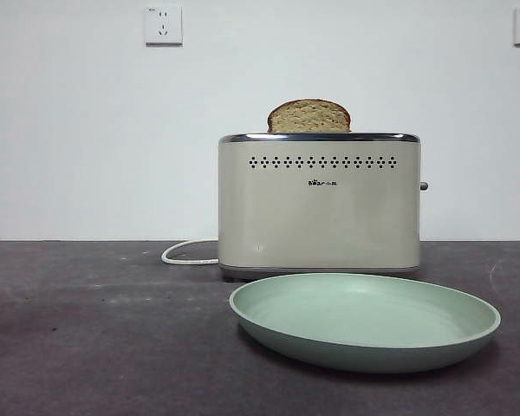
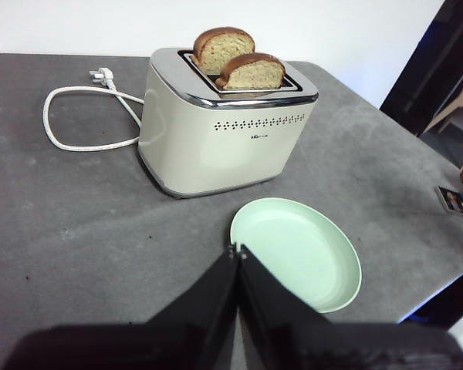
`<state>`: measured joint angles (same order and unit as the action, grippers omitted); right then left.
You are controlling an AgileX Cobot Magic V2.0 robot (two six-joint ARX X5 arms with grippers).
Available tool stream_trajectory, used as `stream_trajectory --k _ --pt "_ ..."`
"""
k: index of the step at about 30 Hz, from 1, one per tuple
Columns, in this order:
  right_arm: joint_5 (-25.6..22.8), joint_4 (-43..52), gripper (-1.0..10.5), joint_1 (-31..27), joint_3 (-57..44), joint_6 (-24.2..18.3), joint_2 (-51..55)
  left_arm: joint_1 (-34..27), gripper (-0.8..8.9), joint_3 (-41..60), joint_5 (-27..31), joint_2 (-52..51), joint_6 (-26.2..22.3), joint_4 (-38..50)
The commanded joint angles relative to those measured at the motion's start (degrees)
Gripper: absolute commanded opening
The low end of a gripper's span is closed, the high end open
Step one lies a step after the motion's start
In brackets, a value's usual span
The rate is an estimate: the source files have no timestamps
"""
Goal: Take the bread from the toaster,put the bread on the plate,put the plate on the table
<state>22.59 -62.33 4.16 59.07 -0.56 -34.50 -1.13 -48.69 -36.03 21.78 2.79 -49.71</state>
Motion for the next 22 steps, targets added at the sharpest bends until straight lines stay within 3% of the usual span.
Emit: stream_trajectory --k 1,5,6,10,11,13,22 --pt "0.22 -0.11 -0.1 0.13 0.28 -1.66 -0.13 -0.09 -0.07 -0.81 -0.46 0.04 -1.99 -0.22" --pt "0.22 -0.13 0.1 0.13 0.28 -1.62 -0.13 -0.09 0.18 -1.31 -0.48 0.04 -1.9 -0.09" --pt "0.22 -0.13 0.2 0.13 0.28 -1.64 -0.13 -0.09 0.65 -1.31 -0.46 0.04 -1.84 -0.09" --pt "0.22 -0.11 3.7 0.13 0.28 -1.44 -0.13 -0.09 4.6 -1.31 -0.48 0.04 -1.51 -0.09" --pt "0.22 -0.09 4.5 0.13 0.28 -1.4 -0.17 -0.09 4.96 -1.31 -0.48 0.04 -1.55 -0.07" --pt "0.22 -0.11 5.5 0.13 0.28 -1.38 -0.24 -0.09 4.99 -1.31 -0.5 0.07 -1.55 0.17" --pt "0.22 -0.07 5.4 0.13 0.28 -1.03 -0.59 0.11 4.99 -1.31 -5.33 1.86 -1.44 4.76"
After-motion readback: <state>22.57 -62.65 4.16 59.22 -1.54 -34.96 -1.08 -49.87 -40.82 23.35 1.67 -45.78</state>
